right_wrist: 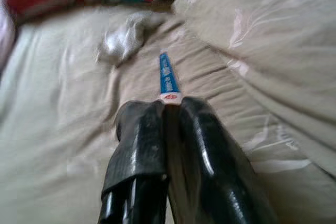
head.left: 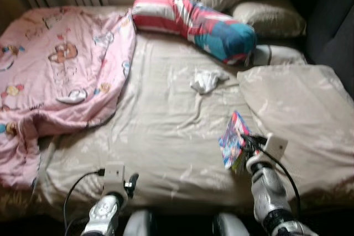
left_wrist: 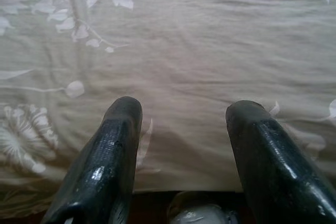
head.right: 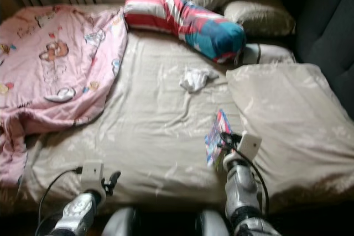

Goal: Clean up the room

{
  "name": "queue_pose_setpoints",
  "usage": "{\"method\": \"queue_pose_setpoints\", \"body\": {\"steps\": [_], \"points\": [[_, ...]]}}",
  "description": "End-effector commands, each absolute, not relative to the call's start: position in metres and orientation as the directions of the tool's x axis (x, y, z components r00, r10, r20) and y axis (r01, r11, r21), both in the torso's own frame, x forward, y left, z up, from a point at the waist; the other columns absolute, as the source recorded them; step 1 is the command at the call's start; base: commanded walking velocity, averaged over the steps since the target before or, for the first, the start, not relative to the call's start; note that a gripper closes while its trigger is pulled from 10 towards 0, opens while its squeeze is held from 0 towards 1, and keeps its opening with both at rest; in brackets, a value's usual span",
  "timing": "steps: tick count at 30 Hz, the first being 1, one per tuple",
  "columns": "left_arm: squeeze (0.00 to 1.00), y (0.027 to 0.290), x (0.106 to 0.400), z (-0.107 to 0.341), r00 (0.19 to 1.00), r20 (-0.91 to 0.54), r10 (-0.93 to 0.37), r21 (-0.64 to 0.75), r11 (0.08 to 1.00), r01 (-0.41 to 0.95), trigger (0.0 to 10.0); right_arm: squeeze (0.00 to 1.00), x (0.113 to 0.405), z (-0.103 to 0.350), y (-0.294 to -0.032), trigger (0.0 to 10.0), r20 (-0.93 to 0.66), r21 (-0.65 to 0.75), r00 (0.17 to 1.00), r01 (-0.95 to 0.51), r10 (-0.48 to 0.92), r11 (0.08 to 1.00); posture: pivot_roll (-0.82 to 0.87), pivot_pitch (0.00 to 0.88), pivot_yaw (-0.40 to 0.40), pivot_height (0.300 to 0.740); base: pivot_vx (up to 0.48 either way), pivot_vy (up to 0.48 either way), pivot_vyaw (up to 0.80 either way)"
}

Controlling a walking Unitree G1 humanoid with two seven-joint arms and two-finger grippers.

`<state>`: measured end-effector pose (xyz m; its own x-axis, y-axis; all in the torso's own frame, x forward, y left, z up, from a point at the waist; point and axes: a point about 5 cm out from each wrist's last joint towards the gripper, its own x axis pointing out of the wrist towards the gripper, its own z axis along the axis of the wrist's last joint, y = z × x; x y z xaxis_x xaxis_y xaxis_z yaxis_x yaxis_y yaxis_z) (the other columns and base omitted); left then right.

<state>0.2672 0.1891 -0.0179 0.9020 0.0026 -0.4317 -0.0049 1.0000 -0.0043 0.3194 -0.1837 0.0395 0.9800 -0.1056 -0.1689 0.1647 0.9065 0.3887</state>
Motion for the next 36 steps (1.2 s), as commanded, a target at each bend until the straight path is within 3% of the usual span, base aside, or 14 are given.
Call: {"method": "queue_pose_setpoints", "body": {"steps": [1, 11, 12, 19, 23, 29, 36], "points": [[0.0, 0.195, 0.262, -0.022, 0.891, -0.453, 0.009, 0.014, 1.0, -0.003, 10.0, 0.0, 0.328, 0.052, -0.186, 10.0, -0.119, 0.442, 0.986, 0.157, -0.115, 0.883, -0.03, 0.133, 0.049, 0.649, 0.0, 0.0, 0.0], [0.0, 0.202, 0.256, -0.024, 0.891, -0.454, 0.013, 0.029, 1.0, 0.0, 10.0, 0.0, 0.35, 0.079, -0.193, 10.0, -0.039, 0.662, 0.993, 0.107, -0.109, 0.742, -0.01, 0.15, 0.066, 0.649, 0.0, 0.0, 0.0], [0.0, 0.204, 0.254, -0.024, 0.89, -0.456, 0.012, 0.037, 0.999, 0.005, 10.0, 0.0, 0.352, 0.079, -0.192, 10.0, -0.04, 0.722, 0.995, 0.095, -0.096, 0.686, 0.01, 0.16, 0.072, 0.649, 0.0, 0.0, 0.0], [0.0, 0.217, 0.241, -0.029, 0.884, -0.466, 0.019, 0.065, 0.998, 0.013, 10.0, 0.0, 0.355, 0.08, -0.188, 10.0, -0.021, 0.803, 0.998, 0.049, -0.054, 0.594, 0.05, 0.19, 0.101, 0.649, 0.0, 0.0, 0.0], [0.0, 0.224, 0.231, -0.033, 0.877, -0.48, 0.015, 0.081, 0.996, 0.027, 10.0, 0.0, 0.353, 0.079, -0.194, 10.0, -0.007, 0.875, 0.998, 0.04, -0.069, 0.483, 0.07, 0.211, 0.121, 0.649, 0.0, 0.0, 0.0], [0.0, 0.226, 0.224, -0.034, 0.877, -0.48, -0.002, 0.09, 0.995, 0.052, 10.0, 0.0, 0.346, 0.068, -0.204, 10.0, -0.042, 0.883, 0.994, 0.083, -0.097, 0.461, 0.09, 0.228, 0.134, 0.649, 0.0, 0.0, 0.0], [0.0, 0.228, 0.216, -0.036, 0.874, -0.486, -0.026, 0.096, 0.992, 0.083, 10.0, 0.0, 0.316, 0.031, -0.225, 10.0, -0.249, 0.814, 0.943, 0.327, -0.22, 0.48, 0.11, 0.265, 0.16, 0.649, 0.0, 0.0, 0.0]]}}
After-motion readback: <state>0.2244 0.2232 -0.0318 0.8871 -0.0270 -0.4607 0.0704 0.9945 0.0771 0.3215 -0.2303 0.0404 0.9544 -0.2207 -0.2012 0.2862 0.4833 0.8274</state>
